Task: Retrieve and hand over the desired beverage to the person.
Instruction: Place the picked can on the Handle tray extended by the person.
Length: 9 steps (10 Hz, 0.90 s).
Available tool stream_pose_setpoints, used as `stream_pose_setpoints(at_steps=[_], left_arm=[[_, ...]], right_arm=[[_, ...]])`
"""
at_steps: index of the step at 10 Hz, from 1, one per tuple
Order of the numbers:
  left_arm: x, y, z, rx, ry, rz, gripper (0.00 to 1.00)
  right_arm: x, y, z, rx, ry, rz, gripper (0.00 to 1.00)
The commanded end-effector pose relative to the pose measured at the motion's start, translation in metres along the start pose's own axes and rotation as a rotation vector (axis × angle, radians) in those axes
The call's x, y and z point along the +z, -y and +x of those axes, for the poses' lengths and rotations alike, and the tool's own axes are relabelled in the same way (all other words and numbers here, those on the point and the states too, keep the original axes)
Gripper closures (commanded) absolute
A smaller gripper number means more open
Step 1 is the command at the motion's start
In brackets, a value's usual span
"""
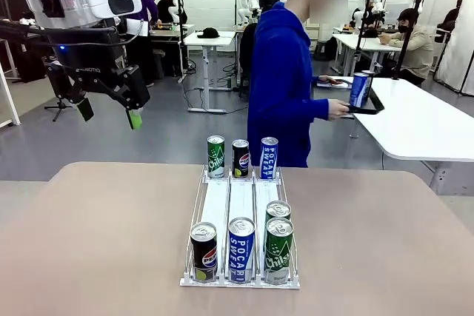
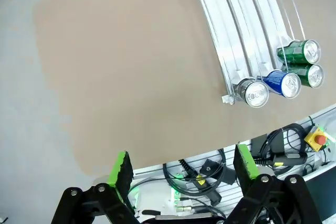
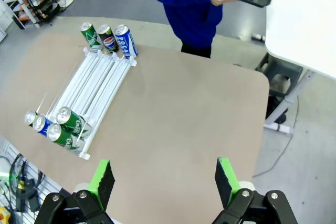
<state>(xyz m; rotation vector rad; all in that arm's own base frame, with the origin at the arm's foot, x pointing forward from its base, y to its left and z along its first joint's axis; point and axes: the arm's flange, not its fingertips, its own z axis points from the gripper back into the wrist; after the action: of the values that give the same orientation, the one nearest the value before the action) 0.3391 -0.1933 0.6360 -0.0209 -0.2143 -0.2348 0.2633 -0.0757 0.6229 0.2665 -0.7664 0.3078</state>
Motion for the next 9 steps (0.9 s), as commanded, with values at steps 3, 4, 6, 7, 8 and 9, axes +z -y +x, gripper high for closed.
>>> stream_pose_setpoints(at_steps=[3, 4, 6, 7, 8, 9], left_arm=[[-0.0003, 0.0007, -0.0005, -0.019, 0.002, 0.018, 0.0], [-0.0003, 0.0007, -0.0005, -0.019, 0.002, 0.018, 0.0], [-0.0003, 0.0007, -0.0005, -0.019, 0.002, 0.018, 0.0], [-0.0003, 0.0007, -0.0005, -0.019, 0.002, 0.018, 0.0], [-0.0003, 0.0007, -0.0005, -0.019, 0.002, 0.018, 0.0], [-0.0008, 0.0047, -0.0008, -0.008, 0.0, 0.008, 0.0]], right_arm=[[-0.0052, -0.0001, -0.0011, 0.005, 0.014, 0.006, 0.0], [-0.0052, -0.0001, -0.0011, 0.005, 0.014, 0.006, 0.0], [-0.0052, -0.0001, -0.0011, 0.005, 0.014, 0.006, 0.0], [-0.0052, -0.0001, -0.0011, 0.005, 0.014, 0.006, 0.0], [-0.0052, -0.0001, -0.0011, 0.005, 0.014, 0.006, 0.0], [-0.0052, -0.0001, -0.0011, 0.005, 0.014, 0.006, 0.0]])
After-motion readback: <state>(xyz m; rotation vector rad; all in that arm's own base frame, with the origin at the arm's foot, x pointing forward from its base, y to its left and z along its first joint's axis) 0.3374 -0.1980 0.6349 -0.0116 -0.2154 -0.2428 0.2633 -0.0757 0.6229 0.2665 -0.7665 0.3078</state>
